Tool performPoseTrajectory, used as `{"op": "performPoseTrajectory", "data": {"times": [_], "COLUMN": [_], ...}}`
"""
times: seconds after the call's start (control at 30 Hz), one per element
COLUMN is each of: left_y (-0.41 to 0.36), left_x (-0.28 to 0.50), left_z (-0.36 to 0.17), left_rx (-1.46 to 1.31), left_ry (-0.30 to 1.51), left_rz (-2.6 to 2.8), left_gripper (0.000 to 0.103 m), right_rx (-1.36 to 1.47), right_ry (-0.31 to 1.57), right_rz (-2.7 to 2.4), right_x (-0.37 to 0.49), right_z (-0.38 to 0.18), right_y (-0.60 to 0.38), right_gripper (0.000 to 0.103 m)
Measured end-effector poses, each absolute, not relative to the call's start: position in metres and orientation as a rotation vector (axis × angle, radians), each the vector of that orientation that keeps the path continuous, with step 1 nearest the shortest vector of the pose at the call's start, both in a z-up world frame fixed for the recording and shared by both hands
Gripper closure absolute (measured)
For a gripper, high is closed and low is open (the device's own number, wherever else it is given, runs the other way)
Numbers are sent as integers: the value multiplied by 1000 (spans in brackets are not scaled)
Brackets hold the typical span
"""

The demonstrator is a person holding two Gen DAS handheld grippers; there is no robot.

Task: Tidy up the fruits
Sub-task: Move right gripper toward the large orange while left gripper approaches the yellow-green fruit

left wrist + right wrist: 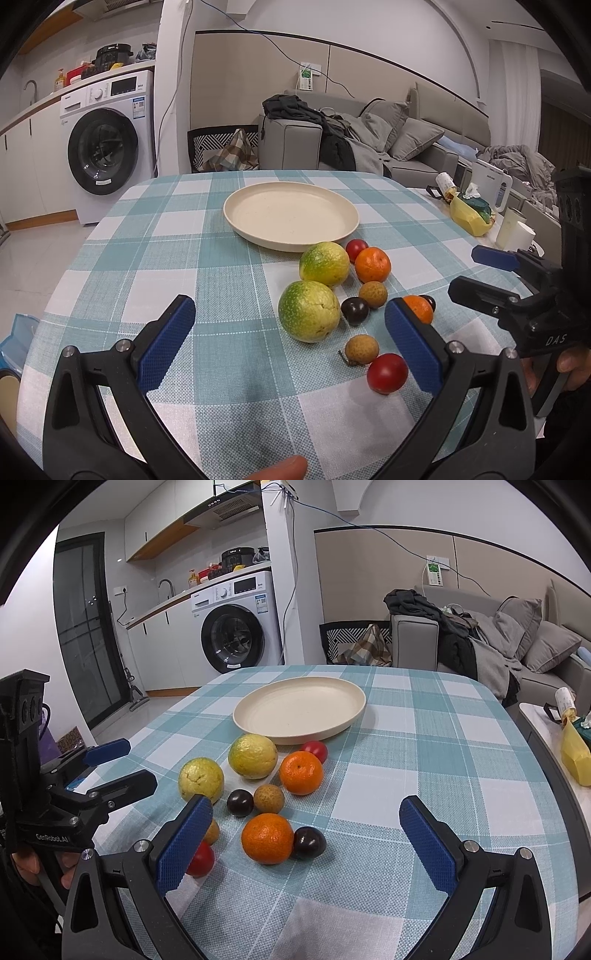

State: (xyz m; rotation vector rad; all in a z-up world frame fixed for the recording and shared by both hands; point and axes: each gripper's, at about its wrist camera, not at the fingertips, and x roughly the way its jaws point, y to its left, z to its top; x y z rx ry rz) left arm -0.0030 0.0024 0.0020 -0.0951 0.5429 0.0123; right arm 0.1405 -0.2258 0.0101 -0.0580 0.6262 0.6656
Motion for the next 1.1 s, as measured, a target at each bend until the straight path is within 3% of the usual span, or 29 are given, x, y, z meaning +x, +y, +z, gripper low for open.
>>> {"op": "performPoseTrajectory", "data": {"times": [0.63,0.77,0.97,1.1], "left_y": [6,5,9,21], "left_x": [19,27,45,55], "left_z": [-16,-18,-23,-28], "left_rx": [-118,-99,-99,-158], "left_ry": [641,652,701,738], "left_rz": [24,39,48,24], "left_gripper": [1,1,1,12], "right_rx": [-51,-88,-72,-110], "right_ry": [793,819,848,845], "right_rz": [699,731,813,829], "right_x": [153,150,150,149], "right_z": [-4,-7,-6,-2], "right_y": [-219,-210,-203,-194], "right_gripper": [1,18,31,38]}}
